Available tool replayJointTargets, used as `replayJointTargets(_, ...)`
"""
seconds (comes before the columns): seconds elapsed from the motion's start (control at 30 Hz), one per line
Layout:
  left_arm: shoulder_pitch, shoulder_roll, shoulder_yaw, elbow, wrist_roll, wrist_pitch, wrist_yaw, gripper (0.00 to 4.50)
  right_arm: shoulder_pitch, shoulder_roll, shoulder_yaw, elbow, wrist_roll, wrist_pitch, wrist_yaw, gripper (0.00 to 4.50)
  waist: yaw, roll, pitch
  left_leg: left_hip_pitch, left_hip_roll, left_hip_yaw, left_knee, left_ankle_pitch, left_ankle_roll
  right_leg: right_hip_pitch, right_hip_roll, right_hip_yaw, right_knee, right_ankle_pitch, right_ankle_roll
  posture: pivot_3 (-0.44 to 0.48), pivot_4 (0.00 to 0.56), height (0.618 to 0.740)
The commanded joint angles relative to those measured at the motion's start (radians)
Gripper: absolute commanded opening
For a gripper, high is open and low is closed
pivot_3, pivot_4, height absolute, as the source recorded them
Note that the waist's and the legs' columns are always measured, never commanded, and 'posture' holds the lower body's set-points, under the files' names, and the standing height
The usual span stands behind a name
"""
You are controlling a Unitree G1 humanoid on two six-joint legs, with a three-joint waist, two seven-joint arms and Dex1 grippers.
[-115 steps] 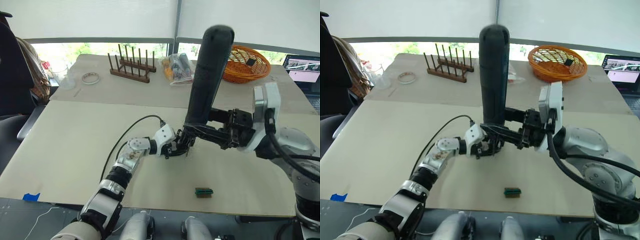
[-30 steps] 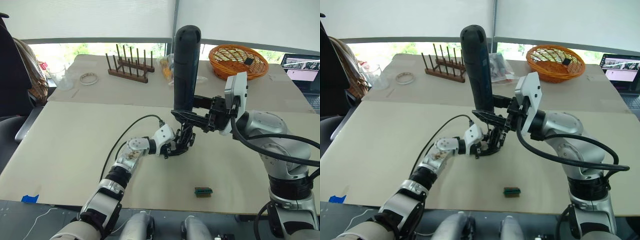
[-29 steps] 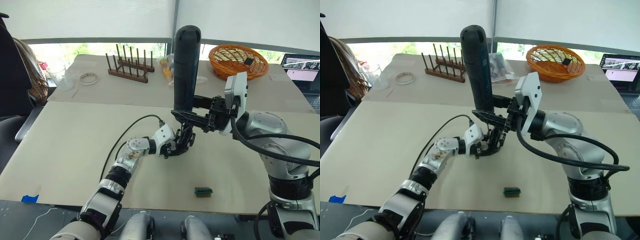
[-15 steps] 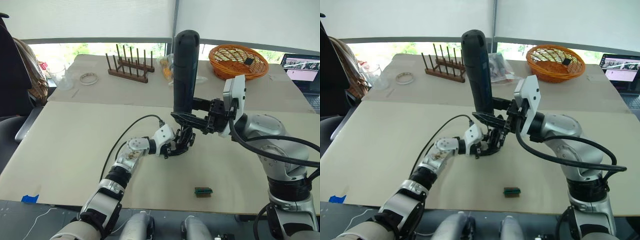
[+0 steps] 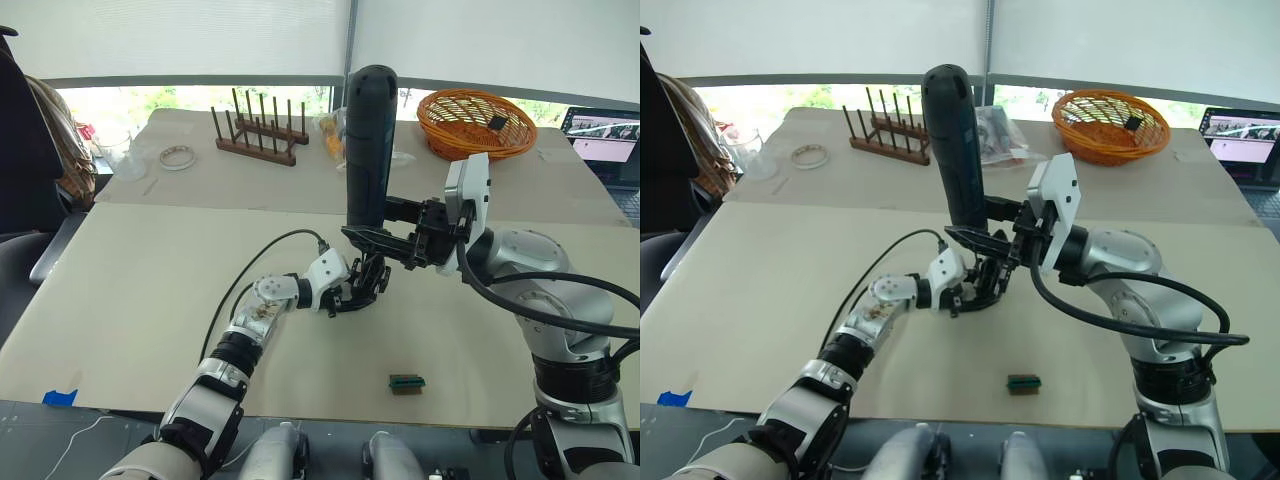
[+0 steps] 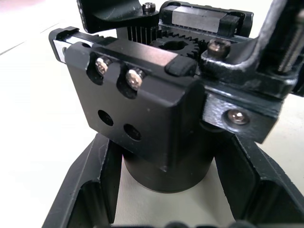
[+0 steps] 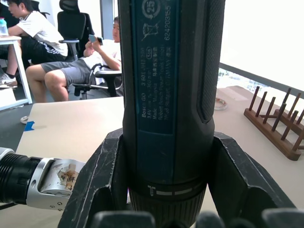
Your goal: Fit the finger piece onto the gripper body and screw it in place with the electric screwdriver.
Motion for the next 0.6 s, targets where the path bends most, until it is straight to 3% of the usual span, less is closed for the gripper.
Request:
replayJointTargets(0.03, -0.007, -0.006, 0.005, -0.037, -0.010, -0.013, 0.000, 2.31, -0.009, 0.006, -0.024, -0.025, 0.003, -0.035, -0.004, 1.93, 0.000, 0.000, 0.000, 0.000, 0.000, 0.000, 0.000, 0.000, 0.000, 0.000, 0.000, 0.000, 0.000, 0.000, 0.000, 0.000, 0.150, 0.740)
replayJointTargets(0.6, -0.011, -0.007, 0.007, -0.035, -0.009, -0.011, 0.003, 2.31, 0.043, 0.024, -0.010, -0.016, -0.032, -0.085, 0.007, 1.93, -0.001, 0.000, 0.000, 0.000, 0.000, 0.000, 0.000, 0.000, 0.000, 0.000, 0.000, 0.000, 0.000, 0.000, 0.000, 0.000, 0.150, 0.740)
